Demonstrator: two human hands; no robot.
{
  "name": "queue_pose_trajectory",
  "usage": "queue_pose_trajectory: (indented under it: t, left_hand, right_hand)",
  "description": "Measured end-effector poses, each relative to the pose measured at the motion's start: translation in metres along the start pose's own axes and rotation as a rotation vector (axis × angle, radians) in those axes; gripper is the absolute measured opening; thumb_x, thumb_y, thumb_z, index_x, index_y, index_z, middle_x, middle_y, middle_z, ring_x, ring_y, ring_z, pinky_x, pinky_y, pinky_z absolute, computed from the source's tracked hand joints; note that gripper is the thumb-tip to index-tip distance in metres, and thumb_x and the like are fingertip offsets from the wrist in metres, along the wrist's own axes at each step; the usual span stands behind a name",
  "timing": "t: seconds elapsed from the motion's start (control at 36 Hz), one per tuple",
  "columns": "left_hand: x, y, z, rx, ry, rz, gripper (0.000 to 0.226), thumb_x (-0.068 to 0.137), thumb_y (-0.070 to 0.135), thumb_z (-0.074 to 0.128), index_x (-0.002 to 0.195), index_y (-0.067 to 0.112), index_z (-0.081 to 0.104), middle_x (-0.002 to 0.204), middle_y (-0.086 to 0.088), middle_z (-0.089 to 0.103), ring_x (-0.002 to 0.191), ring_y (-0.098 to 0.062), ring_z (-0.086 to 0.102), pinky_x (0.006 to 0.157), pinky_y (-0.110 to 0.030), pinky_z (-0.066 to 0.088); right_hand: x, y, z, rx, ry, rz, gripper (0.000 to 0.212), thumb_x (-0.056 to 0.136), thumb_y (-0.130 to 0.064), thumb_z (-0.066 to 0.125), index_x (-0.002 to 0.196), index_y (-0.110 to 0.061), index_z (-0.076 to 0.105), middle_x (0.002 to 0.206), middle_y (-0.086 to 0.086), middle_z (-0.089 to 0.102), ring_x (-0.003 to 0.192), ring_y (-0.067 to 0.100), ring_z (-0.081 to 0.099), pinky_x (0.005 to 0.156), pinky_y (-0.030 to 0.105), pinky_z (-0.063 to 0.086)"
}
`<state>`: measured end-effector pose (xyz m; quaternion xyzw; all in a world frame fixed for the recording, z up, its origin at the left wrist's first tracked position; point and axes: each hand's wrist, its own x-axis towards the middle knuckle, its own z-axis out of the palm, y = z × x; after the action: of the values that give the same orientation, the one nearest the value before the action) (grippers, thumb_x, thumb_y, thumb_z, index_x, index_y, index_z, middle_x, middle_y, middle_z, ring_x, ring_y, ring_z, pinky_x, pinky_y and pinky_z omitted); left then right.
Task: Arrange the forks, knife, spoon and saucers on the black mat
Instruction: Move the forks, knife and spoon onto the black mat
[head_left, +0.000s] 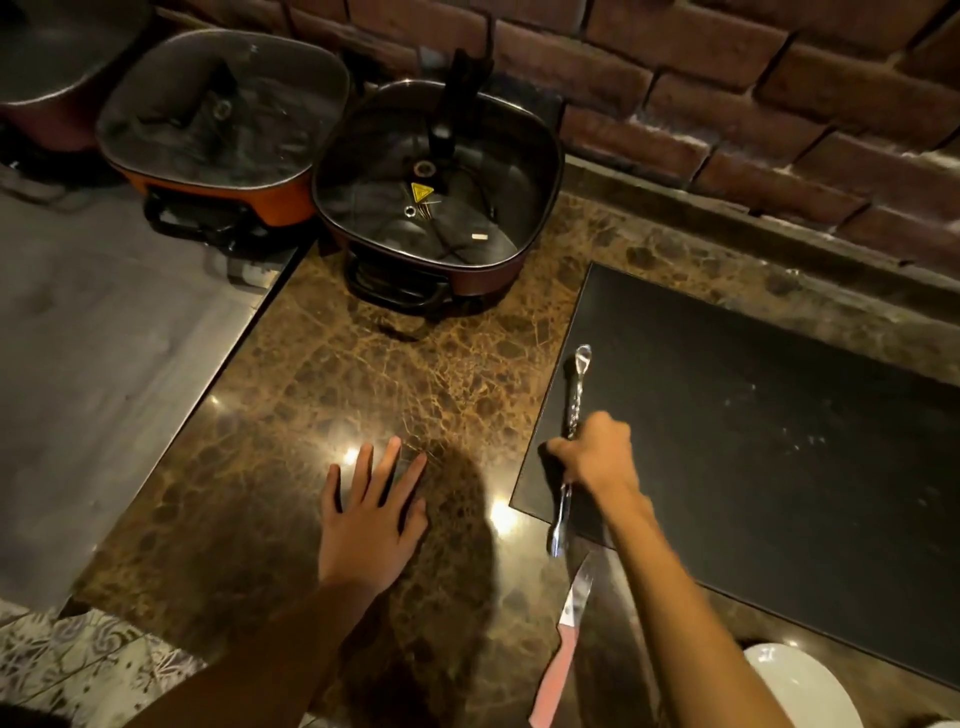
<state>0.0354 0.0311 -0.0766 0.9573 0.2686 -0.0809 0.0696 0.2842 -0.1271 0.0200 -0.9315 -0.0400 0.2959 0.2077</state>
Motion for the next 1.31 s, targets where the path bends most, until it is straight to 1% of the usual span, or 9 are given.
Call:
queue_pose_trajectory:
  t: [0.11, 0.31, 0.42, 0.58, 0.78, 1.0, 1.11, 1.25, 1.31]
  left_hand:
    - [0.001, 0.000, 0.001, 0.007, -0.017, -0.004, 0.060, 0.101, 0.058, 0.016, 0.159, 0.044, 0.016, 0.171, 0.006, 0.011, 0.159, -0.025, 0.005, 0.123, -0.059, 0.013]
    - [0.000, 0.001, -0.001, 0.020, -0.028, -0.020, 0.060, 0.101, 0.058, 0.016, 0.159, 0.044, 0.015, 0.172, 0.007, 0.007, 0.159, -0.024, 0.003, 0.123, -0.056, 0.007]
    - [0.000, 0.000, 0.000, 0.015, -0.021, -0.024, 0.059, 0.102, 0.058, 0.013, 0.159, 0.045, 0.014, 0.172, 0.008, 0.006, 0.159, -0.023, 0.004, 0.123, -0.055, 0.007]
    - [0.000, 0.000, 0.002, 0.011, -0.003, -0.019, 0.057, 0.102, 0.057, 0.015, 0.158, 0.046, 0.016, 0.172, 0.009, 0.006, 0.158, -0.022, 0.005, 0.123, -0.055, 0.006]
    - [-0.002, 0.001, 0.001, 0.000, 0.027, -0.012, 0.057, 0.102, 0.056, 0.017, 0.158, 0.046, 0.016, 0.171, 0.008, 0.007, 0.158, -0.022, 0.006, 0.122, -0.058, 0.013]
    - [-0.005, 0.005, -0.008, -0.002, 0.063, 0.010, 0.059, 0.100, 0.053, 0.024, 0.157, 0.037, 0.030, 0.169, 0.001, 0.022, 0.155, -0.027, 0.019, 0.120, -0.058, 0.016]
    - [-0.005, 0.006, -0.006, -0.024, 0.094, -0.009, 0.058, 0.100, 0.053, 0.025, 0.156, 0.040, 0.029, 0.168, 0.004, 0.024, 0.155, -0.025, 0.020, 0.120, -0.058, 0.016]
    - [-0.003, 0.005, 0.007, -0.025, 0.175, 0.003, 0.056, 0.102, 0.052, 0.028, 0.156, 0.040, 0.030, 0.168, 0.002, 0.026, 0.154, -0.028, 0.026, 0.121, -0.058, 0.015]
    - [-0.001, 0.013, 0.015, -0.016, 0.219, -0.015, 0.055, 0.103, 0.052, 0.027, 0.157, 0.042, 0.027, 0.168, 0.000, 0.024, 0.154, -0.031, 0.026, 0.122, -0.058, 0.013]
  right_hand:
    - [0.036, -0.001, -0.018, 0.053, -0.006, 0.046, 0.030, 0.078, -0.028, 0.076, 0.074, 0.000, 0.064, 0.058, 0.013, 0.068, 0.052, 0.018, 0.068, 0.057, 0.032, 0.059]
    - [0.049, -0.007, -0.018, 0.149, -0.031, 0.082, 0.023, 0.081, -0.019, 0.074, 0.082, 0.000, 0.061, 0.074, 0.020, 0.070, 0.050, 0.025, 0.071, 0.065, 0.041, 0.064]
    - [0.041, 0.001, -0.013, 0.135, 0.022, 0.079, 0.022, 0.084, -0.023, 0.067, 0.076, -0.002, 0.063, 0.065, 0.016, 0.069, 0.053, 0.021, 0.070, 0.071, 0.038, 0.062]
    - [0.000, 0.028, -0.001, 0.081, 0.072, 0.035, 0.037, 0.088, -0.038, 0.062, 0.098, -0.003, 0.055, 0.096, 0.022, 0.067, 0.090, 0.042, 0.066, 0.076, 0.043, 0.057]
    - [-0.097, 0.092, 0.025, -0.139, -0.052, 0.030, 0.041, 0.089, -0.055, 0.055, 0.087, -0.015, 0.064, 0.089, 0.010, 0.071, 0.088, 0.032, 0.068, 0.069, 0.035, 0.053]
    - [-0.162, 0.113, 0.055, -0.160, -0.261, 0.200, 0.045, 0.082, -0.049, 0.065, 0.110, -0.015, 0.055, 0.108, 0.006, 0.066, 0.103, 0.029, 0.067, 0.081, 0.036, 0.051]
    - [-0.170, 0.115, 0.059, -0.170, -0.265, 0.110, 0.020, 0.089, -0.029, 0.054, 0.094, -0.016, 0.068, 0.094, 0.007, 0.070, 0.088, 0.027, 0.068, 0.075, 0.033, 0.051]
    - [-0.169, 0.125, 0.051, -0.112, -0.329, 0.023, 0.023, 0.086, -0.018, 0.048, 0.067, -0.020, 0.062, 0.048, -0.003, 0.059, 0.050, 0.003, 0.057, 0.052, 0.007, 0.041]
    - [-0.166, 0.131, 0.046, -0.092, -0.350, 0.012, 0.020, 0.086, -0.018, 0.050, 0.070, -0.022, 0.060, 0.051, -0.004, 0.063, 0.046, 0.002, 0.055, 0.047, 0.006, 0.038]
